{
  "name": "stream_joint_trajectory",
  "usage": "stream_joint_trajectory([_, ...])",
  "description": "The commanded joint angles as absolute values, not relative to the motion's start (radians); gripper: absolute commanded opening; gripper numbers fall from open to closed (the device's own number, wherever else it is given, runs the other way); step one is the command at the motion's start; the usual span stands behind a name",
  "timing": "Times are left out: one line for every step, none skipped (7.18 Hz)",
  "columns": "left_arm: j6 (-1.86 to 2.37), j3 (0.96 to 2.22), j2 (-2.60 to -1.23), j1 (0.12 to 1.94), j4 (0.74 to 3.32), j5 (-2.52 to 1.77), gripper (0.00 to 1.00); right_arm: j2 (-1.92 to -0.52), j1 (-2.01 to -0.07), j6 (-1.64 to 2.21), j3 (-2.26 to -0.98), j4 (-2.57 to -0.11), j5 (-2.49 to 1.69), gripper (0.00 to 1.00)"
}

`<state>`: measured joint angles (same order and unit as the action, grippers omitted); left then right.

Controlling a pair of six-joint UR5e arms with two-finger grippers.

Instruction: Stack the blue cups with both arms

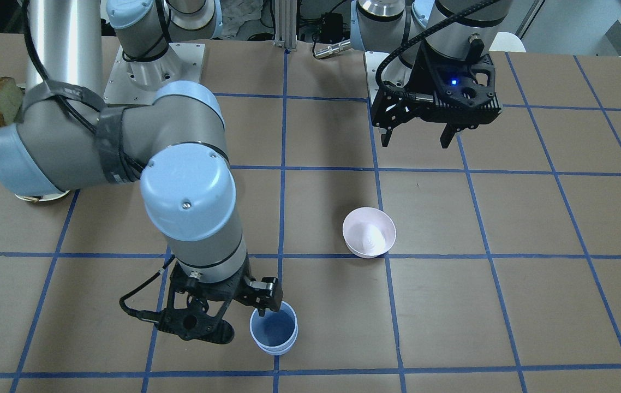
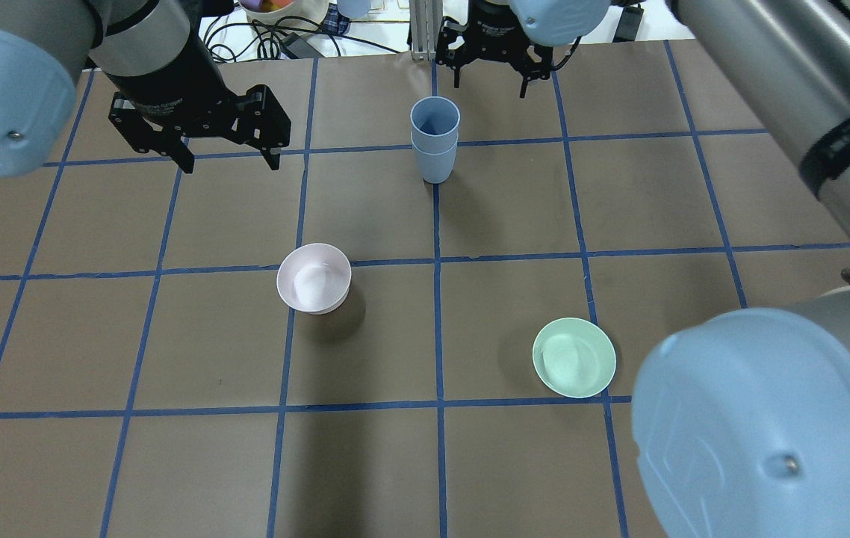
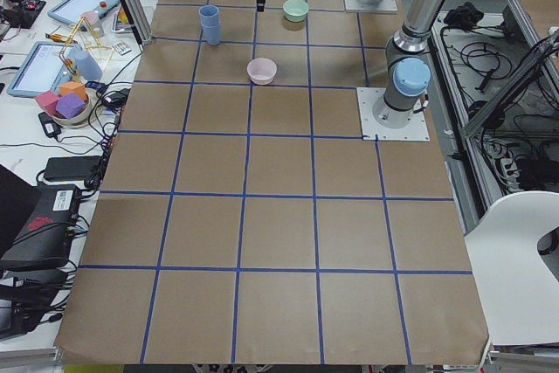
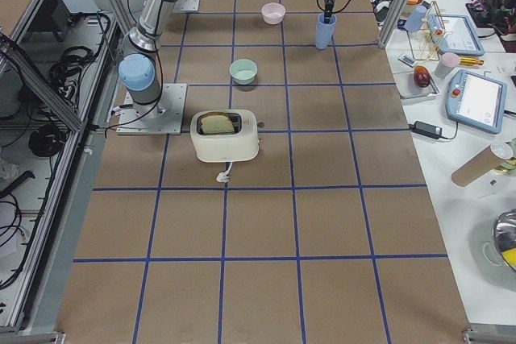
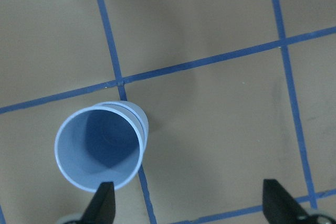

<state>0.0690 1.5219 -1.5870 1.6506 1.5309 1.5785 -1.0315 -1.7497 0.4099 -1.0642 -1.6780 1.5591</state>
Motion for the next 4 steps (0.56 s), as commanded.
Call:
stream_joint_trajectory([0.069,1.522,-1.586,1.651,1.532,1.58,1.0,-1.168,-1.678,0.287,-1.09,-1.5,1.566,1.0])
stream_joint_trajectory([0.069,1.522,-1.586,1.651,1.532,1.58,1.0,-1.228,-1.666,0.247,-1.136,-1.468,1.571,1.0])
stream_joint_trajectory([0.069,1.523,-1.586,1.651,1.532,1.58,1.0,-1.292,-1.661,0.248,-1.219,-1.468,1.572,1.0])
stream_joint_trajectory([0.069,1.523,-1.586,1.651,1.532,1.58,1.0,-1.357,-1.658,0.22,-1.3,-1.474,1.572,1.0])
